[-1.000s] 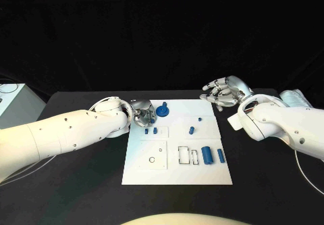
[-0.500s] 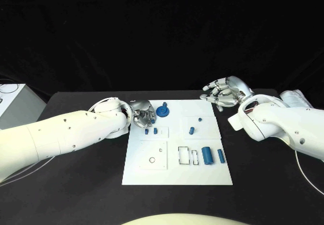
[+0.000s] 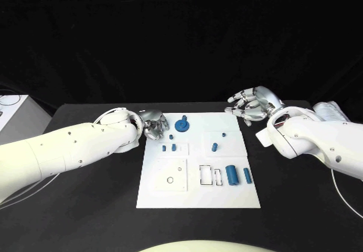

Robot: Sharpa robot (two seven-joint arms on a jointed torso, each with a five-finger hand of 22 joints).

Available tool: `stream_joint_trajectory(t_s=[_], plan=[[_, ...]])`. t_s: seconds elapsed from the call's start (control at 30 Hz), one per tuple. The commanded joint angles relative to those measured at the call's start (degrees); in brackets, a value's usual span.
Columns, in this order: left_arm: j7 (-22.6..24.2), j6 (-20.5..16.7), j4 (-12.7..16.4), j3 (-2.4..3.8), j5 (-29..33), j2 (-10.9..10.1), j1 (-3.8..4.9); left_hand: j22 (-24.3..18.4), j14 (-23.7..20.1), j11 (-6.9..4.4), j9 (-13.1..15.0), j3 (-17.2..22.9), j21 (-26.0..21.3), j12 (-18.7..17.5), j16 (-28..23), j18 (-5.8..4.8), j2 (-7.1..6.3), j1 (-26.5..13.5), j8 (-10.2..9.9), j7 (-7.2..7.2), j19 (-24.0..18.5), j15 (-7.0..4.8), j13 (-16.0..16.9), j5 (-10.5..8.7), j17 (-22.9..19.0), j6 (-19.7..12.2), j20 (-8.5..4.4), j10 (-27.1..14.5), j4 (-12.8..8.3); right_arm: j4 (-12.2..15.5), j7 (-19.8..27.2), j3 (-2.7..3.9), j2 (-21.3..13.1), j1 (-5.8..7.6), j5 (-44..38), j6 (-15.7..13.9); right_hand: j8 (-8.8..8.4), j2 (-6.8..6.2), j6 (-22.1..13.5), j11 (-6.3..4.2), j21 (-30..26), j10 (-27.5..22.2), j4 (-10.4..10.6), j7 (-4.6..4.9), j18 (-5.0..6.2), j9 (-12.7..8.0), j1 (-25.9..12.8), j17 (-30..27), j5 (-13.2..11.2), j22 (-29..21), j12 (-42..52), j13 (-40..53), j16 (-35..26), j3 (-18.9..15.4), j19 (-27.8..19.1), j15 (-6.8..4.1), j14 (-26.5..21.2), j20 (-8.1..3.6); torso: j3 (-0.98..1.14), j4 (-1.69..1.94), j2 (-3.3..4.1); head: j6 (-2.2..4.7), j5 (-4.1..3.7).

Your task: Assemble the parts on the task board

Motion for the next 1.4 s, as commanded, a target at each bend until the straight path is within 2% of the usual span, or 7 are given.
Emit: stream_joint_trajectory(t_s=[0.03, 0.27, 0.33, 0.53, 0.7, 0.93, 1.4], plan=[[1.00, -2.43, -0.54, 0.18, 1.64, -0.47, -0.09, -0.26, -0.25, -0.02, 0.16, -0.20, -0.35, 0.29, 0.20, -0.59, 0.06, 0.24, 0.78, 0.72, 0.22, -0.10, 0.33, 0.13, -0.53, 1.58, 0.02, -0.32, 0.14, -0.02, -0.55, 0.00, -0.12, -0.06, -3.77, 3.44, 0.43, -0.03, 0.97, -0.02, 3.69, -0.18, -0.88, 0.12, -0.45, -0.05, 2.43, 1.09, -0.12, 2.78, -2.27, -2.15, 1.25, 1.99, 1.46, -0.14, 1.07, -0.17, -0.01, -0.01, 0.02, -0.02, -0.16], [8.30, -8.53, 0.50, 1.42, 20.55, -3.73, -0.06, -6.89, -5.11, 0.73, 2.40, -0.73, -5.19, 2.85, -2.95, 0.75, 0.76, -0.30, 6.87, 1.35, -6.01, 0.64, 2.76, -0.04, -8.67, 10.61, 0.62, -1.12, 0.57, -0.48, -2.92, -0.02, -0.21, -0.19, -14.93, 11.22, 0.10, -2.81, 5.41, -0.78, 17.68, 5.30, -3.78, -0.69, -2.58, -0.91, 4.97, 7.92, -0.47, 13.87, -10.73, -10.32, 9.51, 13.82, 5.06, -0.86, 4.55, -0.92, -0.02, -0.05, -0.02, 0.41, -1.24], [11.48, -9.18, 1.43, 1.82, 28.80, -5.12, -0.05, -7.43, -9.62, 1.12, 2.92, -0.92, -6.31, 3.25, -5.98, 0.72, 1.15, -0.29, 7.68, 1.63, -6.88, 0.95, 3.25, -0.06, -15.30, 10.51, 0.84, -3.01, 0.59, -0.70, -3.59, -0.05, -0.08, -0.31, -19.15, 13.17, -0.06, -3.28, 6.07, -0.89, 19.89, 6.08, -4.37, -0.92, -2.90, -0.99, 4.26, 8.91, -0.54, 15.64, -12.47, -11.64, 10.68, 15.30, 5.54, -0.91, 5.00, -1.03, 0.03, -0.09, -0.01, 0.55, -1.39], [19.91, -6.37, 6.05, 2.42, 51.89, -9.81, -0.02, -8.22, -13.55, 1.58, 3.57, -2.01, -7.65, 4.64, -9.34, 0.74, 2.07, -0.29, 8.46, 2.08, -7.20, 1.36, 4.15, -0.09, -21.36, 8.78, 1.18, -5.32, 0.46, -1.72, -7.07, -0.14, 0.91, -1.15, -34.11, 15.49, -0.64, -3.96, 6.97, -0.64, 21.81, 6.94, -5.54, -1.13, -3.17, -1.12, 2.20, 9.59, -0.63, 17.46, -16.65, -14.63, 11.66, 17.87, 5.68, -0.75, 5.35, -1.01, 0.05, 0.00, 0.05, 1.10, -2.60], [23.91, -3.06, 10.26, 2.55, 62.70, -12.88, -0.05, -8.96, -15.17, 1.98, 3.78, -3.07, -8.85, 4.90, -10.98, 0.72, 1.99, -1.16, 8.64, 2.24, -7.39, 1.69, 4.14, -0.12, -23.98, 7.45, 1.47, -6.54, 1.07, -2.82, -9.59, -0.21, 1.84, -1.94, -42.63, 16.15, -1.02, -4.71, 7.04, -0.08, 21.87, 5.34, -6.18, -0.98, -3.17, -1.19, 1.00, 9.54, -0.68, 17.72, -19.23, -16.37, 11.73, 18.33, 5.50, -0.26, 5.31, -0.70, -0.09, 0.20, 0.18, 1.17, -3.09], [26.15, 0.07, 14.85, 2.59, 68.96, -16.04, -0.10, -10.10, -17.17, 2.12, 4.12, -3.96, -10.69, 5.25, -13.21, 0.75, 1.94, -1.42, 9.20, 2.32, -7.71, 1.87, 4.03, -0.08, -26.30, 6.78, 1.75, -7.16, 1.50, -3.97, -11.57, -0.31, 3.40, -2.98, -48.53, 17.54, -1.34, -4.83, 7.06, 0.12, 22.28, 4.59, -7.29, -1.03, -3.21, -1.24, 0.54, 9.86, -0.68, 18.17, -20.67, -17.53, 12.16, 18.36, 5.50, -0.07, 5.40, -0.52, -0.06, 0.07, 0.14, 1.03, -3.14], [26.47, 1.01, 16.80, 2.59, 70.30, -17.50, -0.11, -10.45, -17.40, 2.17, 4.19, -4.13, -11.23, 5.35, -13.76, 0.76, 1.96, -1.26, 9.34, 2.39, -7.70, 1.90, 3.96, -0.03, -26.50, 6.51, 1.79, -7.32, 1.47, -5.70, -13.46, -0.44, 5.93, -4.14, -51.89, 18.03, -1.74, -4.55, 7.56, -0.14, 23.31, 4.75, -8.52, -1.34, -3.32, -1.32, -0.01, 10.49, -0.50, 19.10, -21.94, -19.12, 12.98, 20.20, 5.73, -0.32, 5.70, -0.85, -0.07, 0.04, 0.17, 0.71, -3.23]])
